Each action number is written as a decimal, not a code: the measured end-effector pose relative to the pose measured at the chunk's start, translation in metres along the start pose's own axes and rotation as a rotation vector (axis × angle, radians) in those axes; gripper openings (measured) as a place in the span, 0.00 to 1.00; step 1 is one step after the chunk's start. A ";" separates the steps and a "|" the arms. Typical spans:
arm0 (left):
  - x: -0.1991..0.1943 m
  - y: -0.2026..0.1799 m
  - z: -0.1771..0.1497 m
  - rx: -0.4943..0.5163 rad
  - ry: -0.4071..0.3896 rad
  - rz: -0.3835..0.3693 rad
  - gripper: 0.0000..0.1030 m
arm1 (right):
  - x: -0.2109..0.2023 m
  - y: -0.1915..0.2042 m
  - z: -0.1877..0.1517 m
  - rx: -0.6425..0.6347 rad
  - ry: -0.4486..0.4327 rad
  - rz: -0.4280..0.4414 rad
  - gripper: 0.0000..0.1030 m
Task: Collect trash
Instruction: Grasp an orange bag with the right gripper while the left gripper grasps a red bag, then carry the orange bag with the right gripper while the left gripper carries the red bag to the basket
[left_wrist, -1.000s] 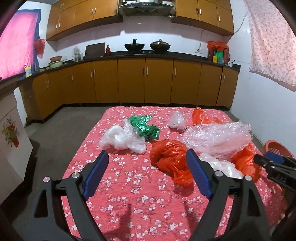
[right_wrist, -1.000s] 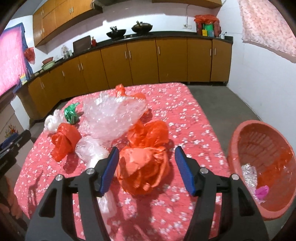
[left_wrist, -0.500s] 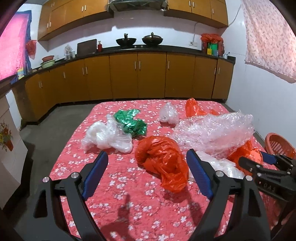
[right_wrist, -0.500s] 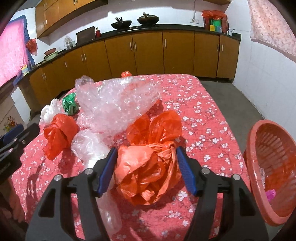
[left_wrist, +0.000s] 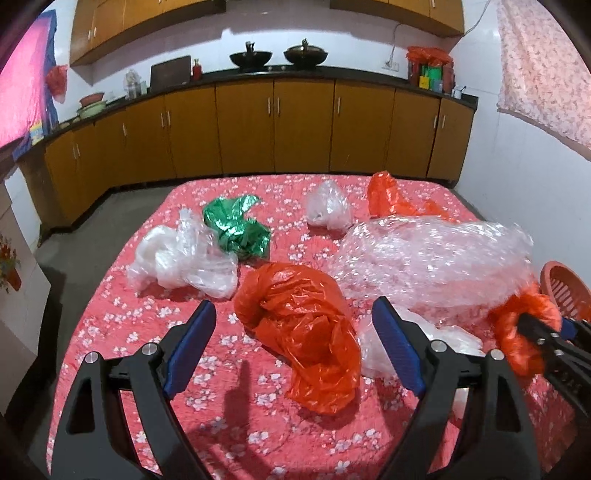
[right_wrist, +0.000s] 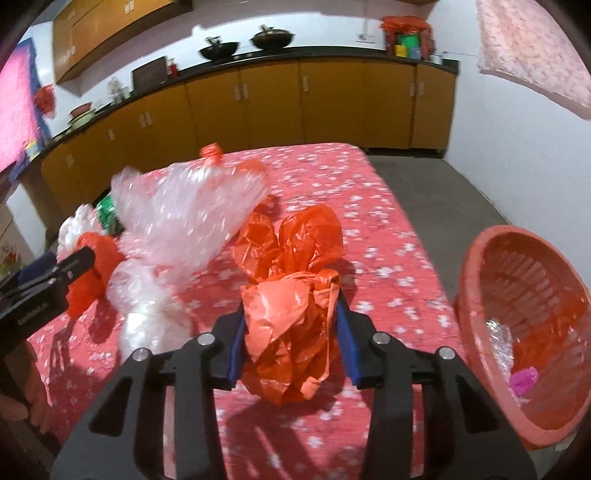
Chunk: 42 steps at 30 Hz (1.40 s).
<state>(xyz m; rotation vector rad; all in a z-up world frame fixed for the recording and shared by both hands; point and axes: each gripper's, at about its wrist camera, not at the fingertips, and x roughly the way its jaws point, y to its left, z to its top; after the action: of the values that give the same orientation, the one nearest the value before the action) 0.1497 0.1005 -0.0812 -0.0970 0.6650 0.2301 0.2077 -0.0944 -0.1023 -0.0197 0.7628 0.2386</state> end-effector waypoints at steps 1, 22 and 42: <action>0.003 0.000 0.000 -0.004 0.009 0.005 0.83 | 0.000 -0.005 0.000 0.010 0.002 -0.006 0.40; -0.014 0.013 0.003 -0.037 0.024 -0.057 0.42 | -0.020 -0.015 -0.006 0.015 -0.005 -0.022 0.41; -0.069 -0.018 0.025 0.027 -0.081 -0.156 0.42 | -0.082 -0.044 0.000 0.037 -0.093 -0.054 0.41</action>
<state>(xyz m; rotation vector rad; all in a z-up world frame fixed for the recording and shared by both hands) 0.1161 0.0745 -0.0185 -0.1122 0.5771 0.0744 0.1600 -0.1536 -0.0496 0.0062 0.6726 0.1731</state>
